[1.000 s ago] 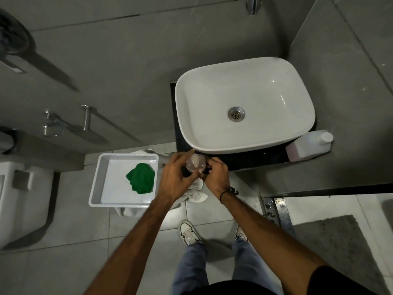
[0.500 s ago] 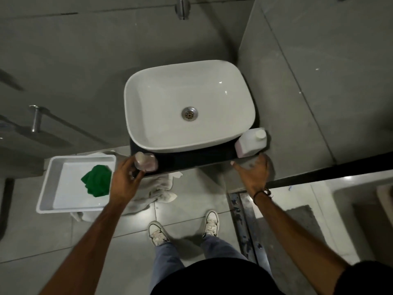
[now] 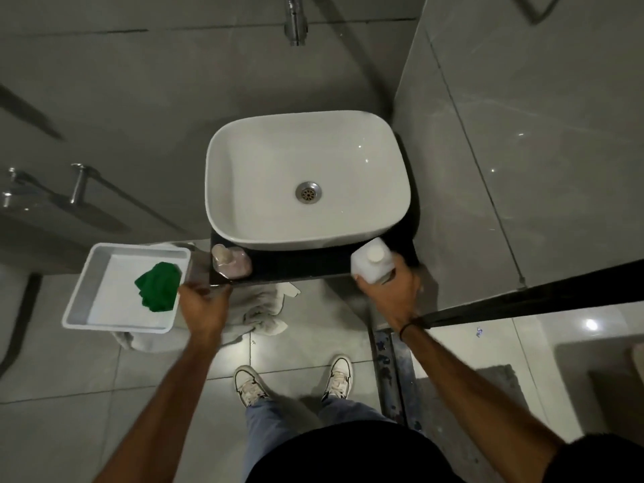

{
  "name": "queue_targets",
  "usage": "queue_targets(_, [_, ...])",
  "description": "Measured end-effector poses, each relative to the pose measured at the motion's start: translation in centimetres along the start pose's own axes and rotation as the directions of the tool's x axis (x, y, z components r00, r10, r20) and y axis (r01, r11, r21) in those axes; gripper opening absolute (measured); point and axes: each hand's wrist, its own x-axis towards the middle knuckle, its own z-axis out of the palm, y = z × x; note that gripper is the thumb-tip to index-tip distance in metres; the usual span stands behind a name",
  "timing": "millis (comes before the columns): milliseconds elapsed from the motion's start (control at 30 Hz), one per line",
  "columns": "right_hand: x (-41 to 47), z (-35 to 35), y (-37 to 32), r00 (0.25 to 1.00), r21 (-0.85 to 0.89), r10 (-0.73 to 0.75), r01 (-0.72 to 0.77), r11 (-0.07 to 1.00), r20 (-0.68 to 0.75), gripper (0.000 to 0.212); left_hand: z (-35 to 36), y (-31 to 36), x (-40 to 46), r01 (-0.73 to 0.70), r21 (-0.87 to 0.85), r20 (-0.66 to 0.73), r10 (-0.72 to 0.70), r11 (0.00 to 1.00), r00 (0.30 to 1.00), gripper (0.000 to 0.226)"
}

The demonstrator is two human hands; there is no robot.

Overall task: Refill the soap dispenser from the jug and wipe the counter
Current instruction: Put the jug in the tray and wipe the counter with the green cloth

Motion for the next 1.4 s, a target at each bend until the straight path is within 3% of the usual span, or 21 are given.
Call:
queue_targets(33, [-1.0,0.6,-0.2,0.996,-0.031,-0.037,0.040,0.999,0.086,0.075,0.3,0.3,-1.7,0.074,-0.065,0.032,-0.072,0.995,0.997,0.046])
queue_targets(100, [-3.1,2.0,-1.1,0.962,-0.061,-0.117,0.136,0.989,0.247,0.078,0.7,1.0,-4.9,0.116,-0.135,0.254,-0.078,0.984,0.964,0.034])
queue_targets(167, [-4.8,3.7,-2.3,0.900,-0.069,-0.205,0.249,0.966,0.384,0.077,0.7,1.6,-7.3,0.075,-0.097,0.477,-0.020,0.992,0.879,0.048])
queue_targets(233, [-6.2,5.5,-3.8,0.807,-0.006,-0.300,0.352,0.936,0.509,0.073,0.3,1.7,-8.5,-0.076,0.004,0.554,0.061,0.997,0.830,0.066])
queue_targets(300, [-7.3,7.1,-5.3,0.725,0.072,-0.388,0.426,0.902,0.569,0.072,-0.5,1.4,-8.5,-0.187,0.093,0.491,0.119,0.978,0.863,0.075])
queue_targets(433, [-9.3,10.2,-8.0,0.639,0.122,-0.477,0.517,0.847,0.604,0.074,-3.2,0.4,-7.2,-0.242,0.260,0.248,0.177,0.935,0.952,0.066])
queue_targets(500, [-10.0,11.7,-8.9,0.617,0.119,-0.456,0.507,0.853,0.641,0.078,-4.7,0.0,-6.2,-0.265,0.343,0.170,0.218,0.901,0.961,0.057])
queue_targets(567, [-10.3,13.3,-9.4,0.588,0.064,-0.385,0.491,0.869,0.712,0.096,-6.2,-0.6,-4.8,-0.249,0.356,0.115,0.222,0.901,0.968,0.053])
queue_targets(667, [-9.4,15.9,-9.1,0.624,-0.139,-0.270,0.526,0.839,0.733,0.125,-9.3,-2.1,-1.4,-0.206,0.342,0.047,0.202,0.917,0.978,0.063])
queue_targets(767, [-7.6,18.6,-8.5,0.720,-0.421,-0.124,0.526,0.739,0.683,0.132,-12.9,-3.2,3.5,-0.151,0.374,-0.032,0.175,0.915,0.984,0.075])
queue_targets(833, [-6.7,20.1,-8.2,0.756,-0.515,-0.043,0.485,0.707,0.653,0.135,-15.3,-3.7,7.4,-0.090,0.393,-0.097,0.139,0.915,0.986,0.077])
queue_targets(1000, [-7.1,22.9,-6.6,0.795,-0.627,0.004,0.477,0.616,0.607,0.144,-19.7,-6.1,17.7,0.006,0.416,-0.185,0.078,0.909,0.980,0.082])
queue_targets(1200, [-7.1,24.7,-5.0,0.845,-0.698,-0.021,0.455,0.554,0.534,0.141,-21.0,-10.8,27.0,0.073,0.467,-0.094,-0.032,0.881,0.995,0.084])
queue_targets(1333, [-7.4,25.1,-5.2,0.868,-0.700,-0.013,0.409,0.585,0.496,0.138,-21.4,-13.5,29.0,0.071,0.448,-0.056,-0.052,0.891,0.997,0.078])
queue_targets(1400, [-7.6,25.2,-5.6,0.874,-0.694,0.002,0.384,0.609,0.485,0.136,-21.5,-14.7,29.0,0.102,0.355,-0.080,-0.079,0.929,0.994,0.079])
